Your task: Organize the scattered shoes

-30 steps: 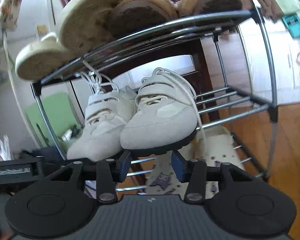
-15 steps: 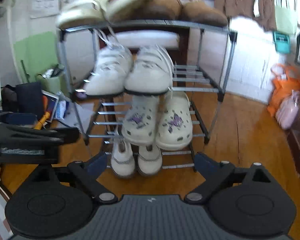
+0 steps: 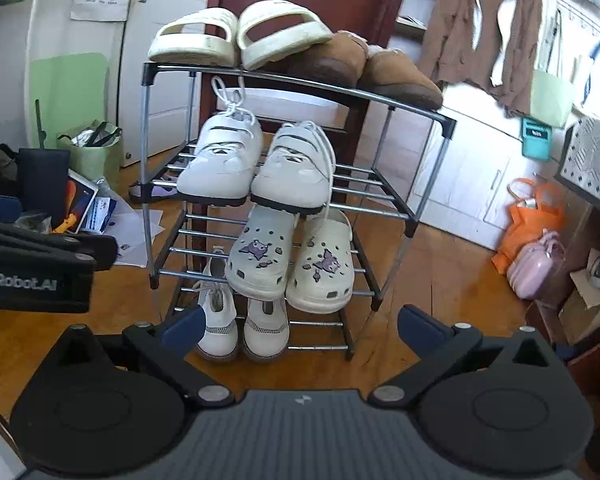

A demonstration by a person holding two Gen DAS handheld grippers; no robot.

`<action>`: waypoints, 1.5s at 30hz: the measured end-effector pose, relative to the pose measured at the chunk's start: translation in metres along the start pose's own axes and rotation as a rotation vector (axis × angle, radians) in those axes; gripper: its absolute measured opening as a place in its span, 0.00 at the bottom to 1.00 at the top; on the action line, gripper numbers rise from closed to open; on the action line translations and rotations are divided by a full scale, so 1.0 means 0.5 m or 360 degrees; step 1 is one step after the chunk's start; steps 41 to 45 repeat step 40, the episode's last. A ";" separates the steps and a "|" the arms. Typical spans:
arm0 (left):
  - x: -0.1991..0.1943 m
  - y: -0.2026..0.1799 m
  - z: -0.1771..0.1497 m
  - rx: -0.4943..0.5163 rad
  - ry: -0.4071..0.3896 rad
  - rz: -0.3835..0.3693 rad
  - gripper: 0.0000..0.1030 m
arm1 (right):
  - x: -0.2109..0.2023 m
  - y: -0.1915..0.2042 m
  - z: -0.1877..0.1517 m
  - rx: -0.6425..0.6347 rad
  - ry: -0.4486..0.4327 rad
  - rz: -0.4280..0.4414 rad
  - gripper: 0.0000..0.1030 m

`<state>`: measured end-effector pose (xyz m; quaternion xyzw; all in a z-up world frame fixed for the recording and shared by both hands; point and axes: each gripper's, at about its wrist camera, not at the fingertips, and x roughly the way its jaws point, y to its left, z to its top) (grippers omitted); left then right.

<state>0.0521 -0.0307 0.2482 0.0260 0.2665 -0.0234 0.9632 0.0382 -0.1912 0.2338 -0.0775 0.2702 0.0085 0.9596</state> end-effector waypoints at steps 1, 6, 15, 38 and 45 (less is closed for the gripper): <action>-0.002 -0.001 0.000 0.0002 -0.0002 0.0001 1.00 | 0.000 -0.002 0.000 0.0012 0.0006 -0.0004 0.99; -0.013 -0.013 -0.004 0.0053 -0.0005 0.0040 1.00 | -0.002 0.001 -0.006 0.0020 0.0010 -0.0004 0.99; -0.045 -0.034 -0.013 0.0118 -0.0023 -0.0002 1.00 | -0.013 0.020 -0.015 -0.0043 0.0045 0.0018 0.99; -0.075 -0.035 -0.024 -0.0036 -0.0027 -0.0140 1.00 | -0.038 -0.013 -0.035 -0.0038 0.0076 -0.0002 0.99; -0.080 -0.027 -0.024 -0.0080 -0.0052 -0.0181 1.00 | -0.036 -0.014 -0.037 -0.0037 0.0083 -0.0004 0.99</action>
